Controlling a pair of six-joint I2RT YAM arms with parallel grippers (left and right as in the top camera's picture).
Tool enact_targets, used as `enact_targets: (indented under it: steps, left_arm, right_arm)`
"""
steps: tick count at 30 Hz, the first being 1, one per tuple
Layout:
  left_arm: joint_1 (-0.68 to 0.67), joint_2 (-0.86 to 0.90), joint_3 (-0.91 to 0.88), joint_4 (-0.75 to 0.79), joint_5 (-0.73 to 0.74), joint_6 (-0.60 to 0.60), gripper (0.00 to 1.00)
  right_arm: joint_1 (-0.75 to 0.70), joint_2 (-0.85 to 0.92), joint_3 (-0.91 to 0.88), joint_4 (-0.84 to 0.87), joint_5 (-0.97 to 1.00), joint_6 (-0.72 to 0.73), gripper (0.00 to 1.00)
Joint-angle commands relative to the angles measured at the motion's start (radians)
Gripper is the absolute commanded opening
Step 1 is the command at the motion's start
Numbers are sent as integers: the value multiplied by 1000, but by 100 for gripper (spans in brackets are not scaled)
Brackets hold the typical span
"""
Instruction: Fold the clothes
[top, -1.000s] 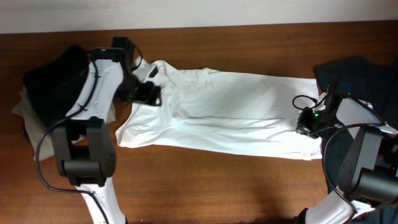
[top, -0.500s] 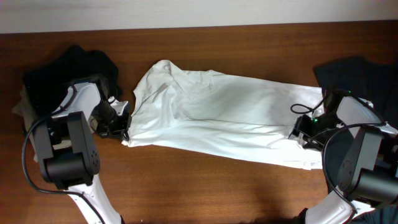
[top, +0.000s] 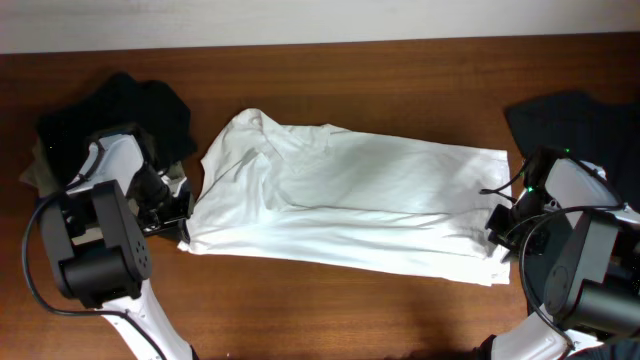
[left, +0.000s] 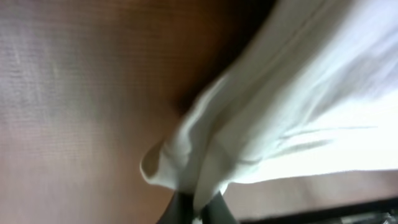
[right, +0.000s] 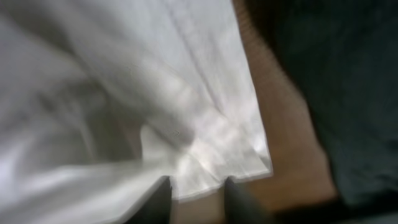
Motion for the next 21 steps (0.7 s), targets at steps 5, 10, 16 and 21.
enact_targets:
  steps: [5, 10, 16, 21]
  left_arm:
    - [-15, -282, 88, 51, 377, 92, 59]
    - [-323, -239, 120, 616, 387, -21, 59]
    - [-455, 12, 120, 782, 305, -53, 59]
    - [-507, 87, 120, 795, 172, -32, 60]
  right_arm:
    - [-5, -89, 349, -82, -251, -175, 49]
    - [-5, -88, 389, -74, -299, -175, 53]
    - [-5, -88, 389, -79, -299, -174, 54]
    - [-5, -88, 389, -79, -299, -175, 54]
